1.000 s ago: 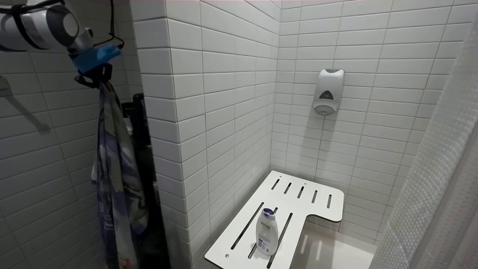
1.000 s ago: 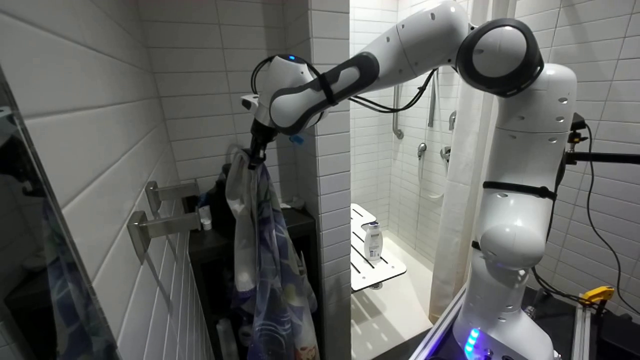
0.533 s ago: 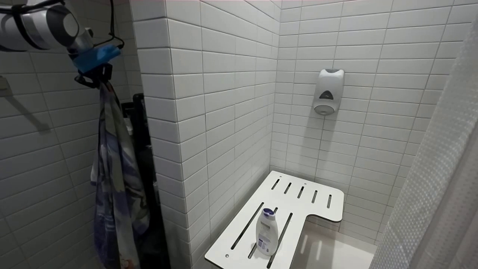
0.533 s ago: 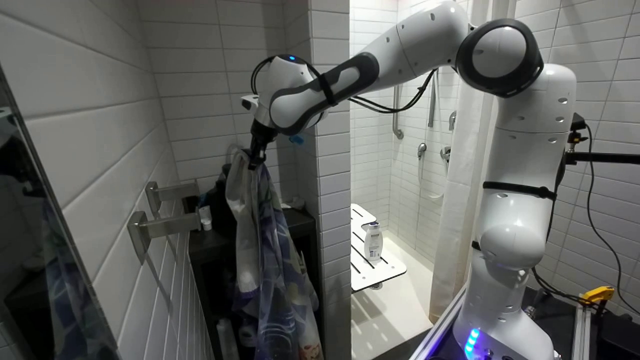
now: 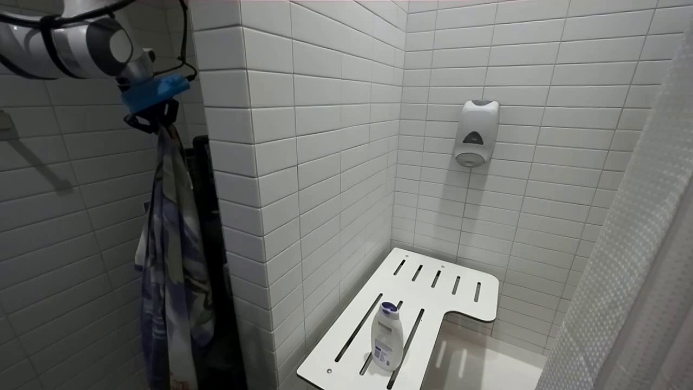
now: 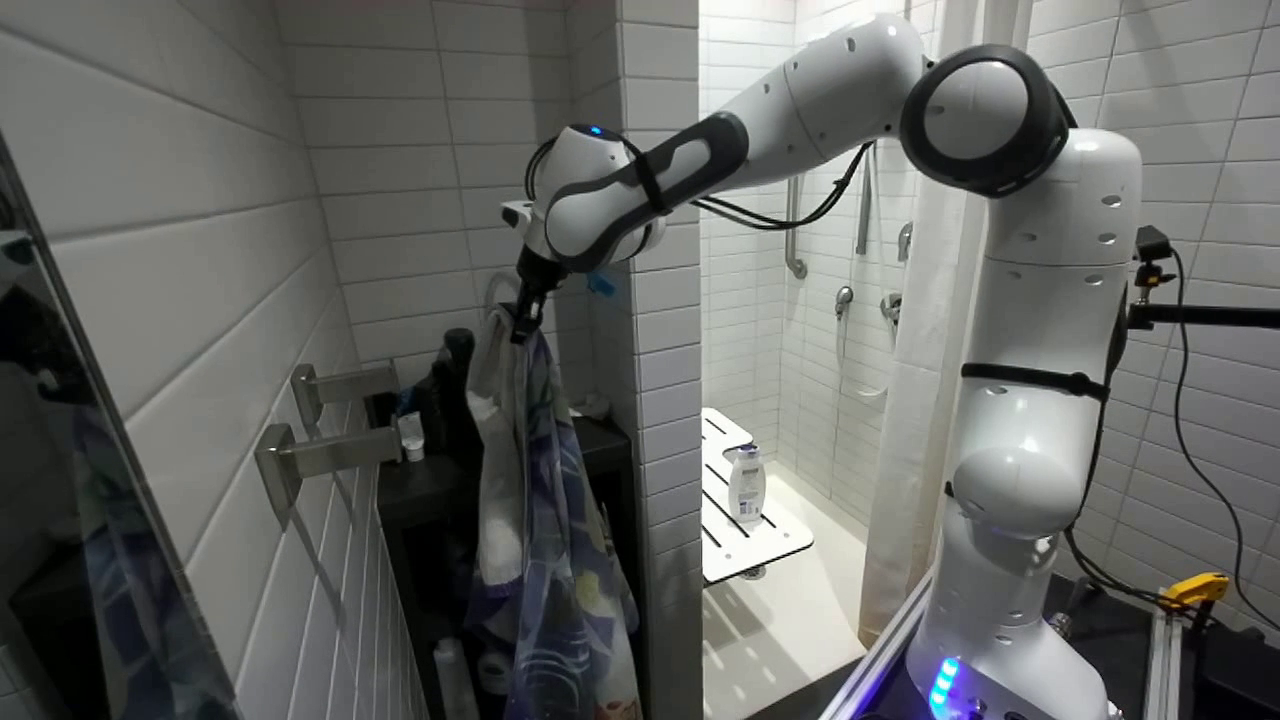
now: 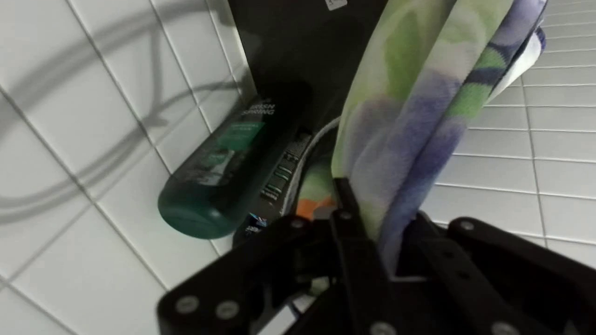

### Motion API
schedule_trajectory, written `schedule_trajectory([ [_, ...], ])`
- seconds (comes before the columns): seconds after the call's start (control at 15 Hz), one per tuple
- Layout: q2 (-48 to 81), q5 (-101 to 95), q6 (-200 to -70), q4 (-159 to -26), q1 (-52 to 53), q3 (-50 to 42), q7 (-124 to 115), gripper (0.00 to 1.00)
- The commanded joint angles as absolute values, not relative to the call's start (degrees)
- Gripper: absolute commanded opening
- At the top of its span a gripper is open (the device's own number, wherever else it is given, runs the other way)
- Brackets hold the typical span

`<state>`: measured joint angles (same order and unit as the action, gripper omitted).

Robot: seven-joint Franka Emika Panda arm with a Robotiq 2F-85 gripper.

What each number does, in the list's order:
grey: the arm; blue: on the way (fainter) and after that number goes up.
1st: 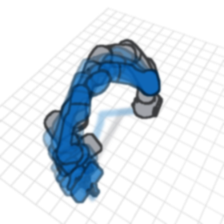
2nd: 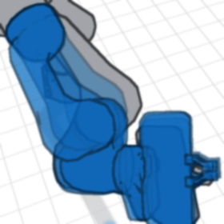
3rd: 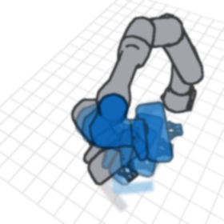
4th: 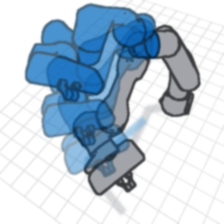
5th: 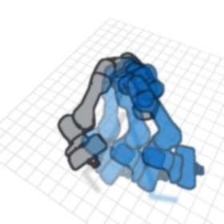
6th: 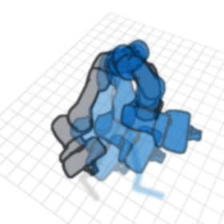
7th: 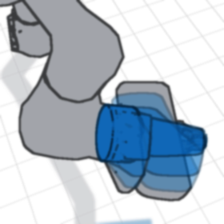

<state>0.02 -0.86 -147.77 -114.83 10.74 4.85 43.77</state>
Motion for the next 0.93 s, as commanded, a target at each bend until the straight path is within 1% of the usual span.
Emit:
schedule_trajectory([
  [0.0, 2.4, 2.2, -149.1, -111.8, 7.9, 4.8, 45.2, 0.03],
  [0.2, 3.8, 3.7, -149.3, -111.3, 6.1, 4.8, 45.7, 0.03],
  [0.87, 12.2, -8.1, -149.2, -108.7, 4.1, 4.3, 41.3, 0.03],
])
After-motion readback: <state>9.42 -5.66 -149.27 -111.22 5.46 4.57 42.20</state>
